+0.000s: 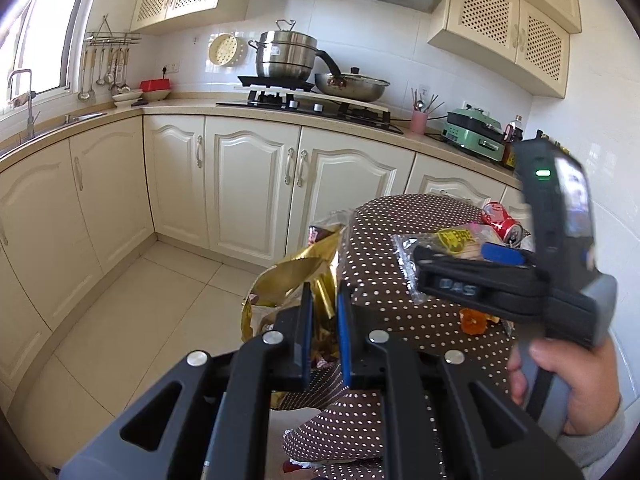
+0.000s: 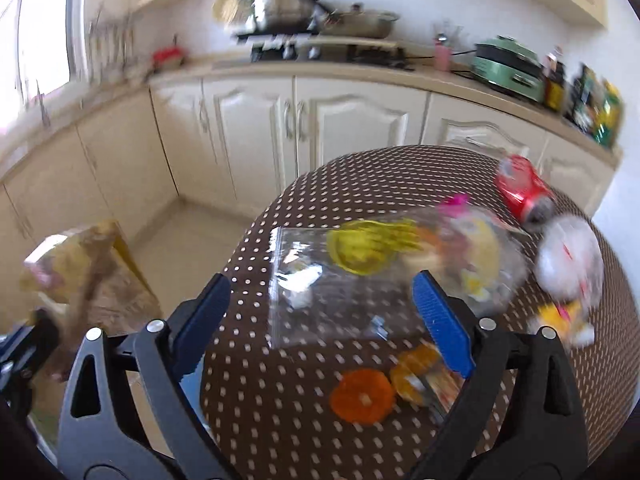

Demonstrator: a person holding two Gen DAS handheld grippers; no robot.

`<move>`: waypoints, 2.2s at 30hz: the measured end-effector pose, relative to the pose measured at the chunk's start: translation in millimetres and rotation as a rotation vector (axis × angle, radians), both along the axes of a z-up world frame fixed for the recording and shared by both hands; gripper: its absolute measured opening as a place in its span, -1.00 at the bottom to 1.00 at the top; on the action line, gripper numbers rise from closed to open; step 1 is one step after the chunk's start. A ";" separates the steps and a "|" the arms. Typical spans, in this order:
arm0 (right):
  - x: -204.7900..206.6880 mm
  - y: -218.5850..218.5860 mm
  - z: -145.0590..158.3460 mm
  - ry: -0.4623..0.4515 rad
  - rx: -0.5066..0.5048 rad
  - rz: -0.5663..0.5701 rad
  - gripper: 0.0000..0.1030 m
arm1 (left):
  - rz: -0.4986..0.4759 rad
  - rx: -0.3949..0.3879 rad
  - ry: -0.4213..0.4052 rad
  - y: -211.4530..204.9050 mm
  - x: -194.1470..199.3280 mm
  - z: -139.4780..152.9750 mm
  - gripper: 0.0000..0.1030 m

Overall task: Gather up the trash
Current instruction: 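Close the right tool on the clear plastic bag with yellow print, then carry both bags over the blue bucket and open the left tool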

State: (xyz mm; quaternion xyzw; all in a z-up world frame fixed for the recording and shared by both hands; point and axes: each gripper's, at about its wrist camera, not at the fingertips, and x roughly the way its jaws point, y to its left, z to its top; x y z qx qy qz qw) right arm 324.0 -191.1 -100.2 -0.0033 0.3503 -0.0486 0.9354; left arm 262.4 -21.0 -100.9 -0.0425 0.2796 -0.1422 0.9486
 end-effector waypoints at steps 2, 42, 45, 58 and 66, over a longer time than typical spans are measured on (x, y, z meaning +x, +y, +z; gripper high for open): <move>20.6 4.6 -14.6 0.066 -0.049 -0.024 0.77 | 0.007 0.000 0.004 4.2 1.9 -2.2 -0.79; 93.3 -23.2 -36.7 0.186 -0.110 0.184 0.11 | 0.059 -0.034 0.129 16.5 97.7 -42.3 -0.79; 90.5 -22.9 -33.6 0.189 -0.091 0.171 -0.22 | 0.060 -0.035 0.127 22.7 93.2 -42.2 -0.79; 15.8 43.9 54.5 -0.109 -0.084 0.284 -0.55 | 0.097 -0.059 0.095 60.7 54.7 -25.6 -0.79; 0.4 153.6 50.6 -0.132 0.138 0.558 -0.55 | 0.200 -0.067 0.134 127.7 35.8 -41.7 -0.79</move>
